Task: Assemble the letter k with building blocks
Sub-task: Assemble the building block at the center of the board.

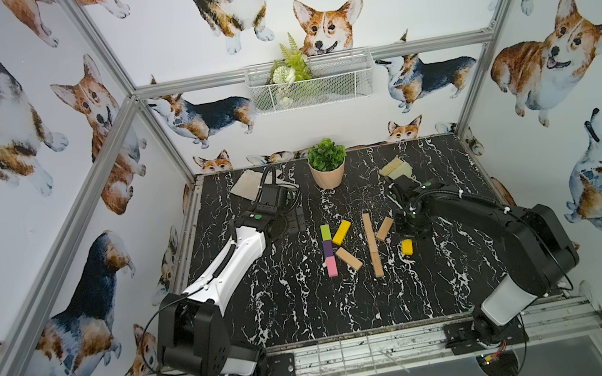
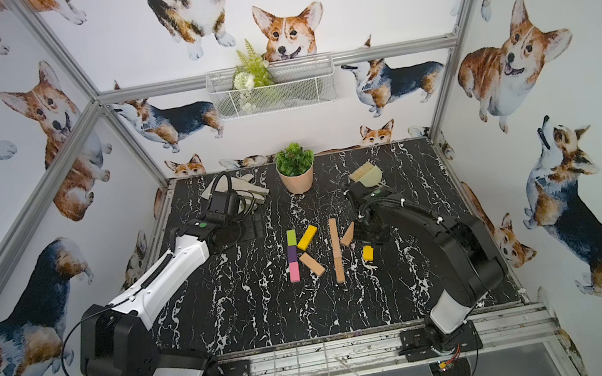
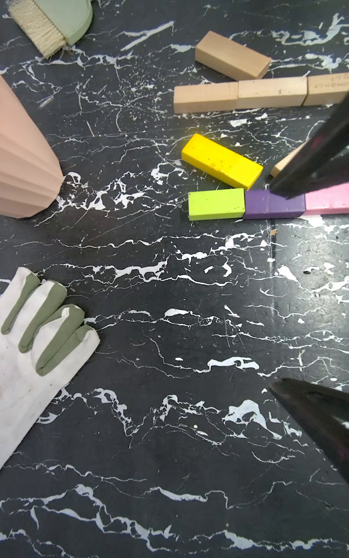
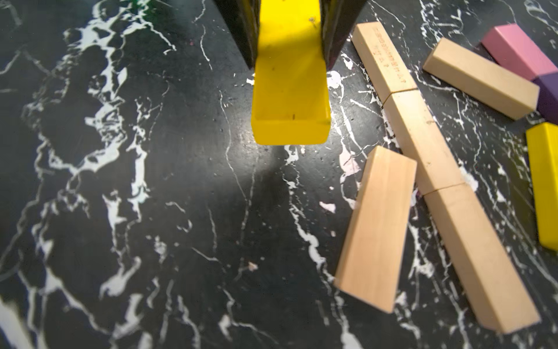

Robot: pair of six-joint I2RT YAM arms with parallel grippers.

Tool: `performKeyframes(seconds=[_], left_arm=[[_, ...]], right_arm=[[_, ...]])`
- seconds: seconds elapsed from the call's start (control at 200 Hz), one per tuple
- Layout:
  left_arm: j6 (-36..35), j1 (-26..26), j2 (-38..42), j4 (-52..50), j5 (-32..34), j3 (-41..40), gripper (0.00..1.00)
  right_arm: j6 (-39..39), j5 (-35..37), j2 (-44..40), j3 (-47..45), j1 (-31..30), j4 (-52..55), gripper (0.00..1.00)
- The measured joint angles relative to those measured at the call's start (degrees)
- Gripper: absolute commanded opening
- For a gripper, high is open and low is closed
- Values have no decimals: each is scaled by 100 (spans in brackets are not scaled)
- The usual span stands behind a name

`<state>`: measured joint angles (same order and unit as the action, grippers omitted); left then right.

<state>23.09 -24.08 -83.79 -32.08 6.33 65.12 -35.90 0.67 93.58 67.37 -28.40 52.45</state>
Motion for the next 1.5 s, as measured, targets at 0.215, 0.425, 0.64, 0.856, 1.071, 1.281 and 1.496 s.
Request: performKeyframes(seconds=[0.215, 0.425, 0.64, 0.856, 1.071, 1.281, 1.496], left_arm=[[0, 0, -31, 9, -2, 2, 96], [0, 0, -72, 26, -7, 2, 96], [2, 0, -120, 39, -20, 4, 95], [2, 0, -133, 39, -17, 4, 95], [2, 0, -140, 39, -17, 4, 95], [2, 0, -162, 42, -17, 7, 95], [2, 0, -170, 42, -15, 9, 95]], right_arm=[[1797, -295, 409, 481, -472, 522, 0], [2780, -50, 695, 396, -647, 706, 0], [3145, -133, 715, 31, -721, 407, 0], [3250, -153, 957, 33, -723, 57, 0], [3272, -133, 1200, 129, -750, -83, 0], [3279, -129, 1296, 203, -758, -76, 0], [3281, -129, 1322, 236, -761, -63, 0]])
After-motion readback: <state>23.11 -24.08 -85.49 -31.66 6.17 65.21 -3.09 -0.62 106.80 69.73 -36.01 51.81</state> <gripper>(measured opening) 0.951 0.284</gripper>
